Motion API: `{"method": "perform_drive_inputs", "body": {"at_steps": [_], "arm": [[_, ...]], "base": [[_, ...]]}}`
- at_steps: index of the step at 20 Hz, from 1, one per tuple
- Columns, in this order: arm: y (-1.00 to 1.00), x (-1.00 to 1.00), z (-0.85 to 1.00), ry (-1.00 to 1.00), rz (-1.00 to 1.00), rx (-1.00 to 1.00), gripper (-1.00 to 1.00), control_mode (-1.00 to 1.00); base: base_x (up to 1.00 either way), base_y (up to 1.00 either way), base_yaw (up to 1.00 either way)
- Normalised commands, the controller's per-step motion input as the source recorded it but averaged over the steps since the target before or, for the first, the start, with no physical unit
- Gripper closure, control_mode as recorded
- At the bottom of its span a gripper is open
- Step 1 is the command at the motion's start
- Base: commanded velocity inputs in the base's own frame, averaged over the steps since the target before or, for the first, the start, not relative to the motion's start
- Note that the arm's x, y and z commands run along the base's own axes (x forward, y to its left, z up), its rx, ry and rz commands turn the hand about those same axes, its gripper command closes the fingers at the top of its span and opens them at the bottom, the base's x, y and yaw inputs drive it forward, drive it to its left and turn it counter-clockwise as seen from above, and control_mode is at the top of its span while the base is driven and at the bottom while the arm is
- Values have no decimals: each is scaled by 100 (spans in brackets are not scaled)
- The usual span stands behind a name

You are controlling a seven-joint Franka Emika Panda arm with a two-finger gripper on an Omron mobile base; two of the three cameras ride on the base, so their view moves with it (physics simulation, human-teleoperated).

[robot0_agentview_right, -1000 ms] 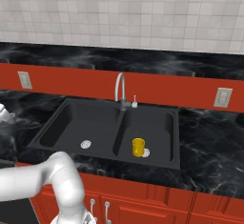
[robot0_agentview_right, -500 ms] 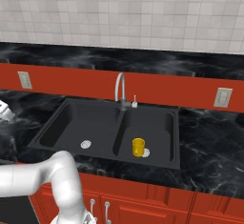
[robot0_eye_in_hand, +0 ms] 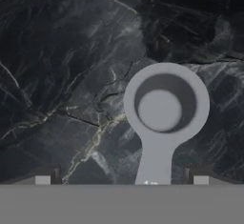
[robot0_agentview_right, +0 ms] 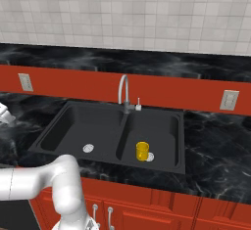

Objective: Move any existing items from the left basin to the right basin for drying. Then move the measuring cup from the counter to the left basin of the sink for washing.

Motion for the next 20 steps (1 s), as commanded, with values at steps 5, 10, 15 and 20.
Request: {"method": "perform_drive_inputs", "body": {"at_steps": [5, 10, 15, 20], "arm": [[0, -10, -8, 0, -5, 0, -100, -100], [0, -17, -15, 0, -5, 0, -100, -100], [0, -3, -20, 0, -3, 0, -100, -100], [0, 15, -17, 0, -4, 0, -100, -100]], "base": [[0, 0, 0], [0, 0, 0], [0, 0, 0], [0, 0, 0]]}}
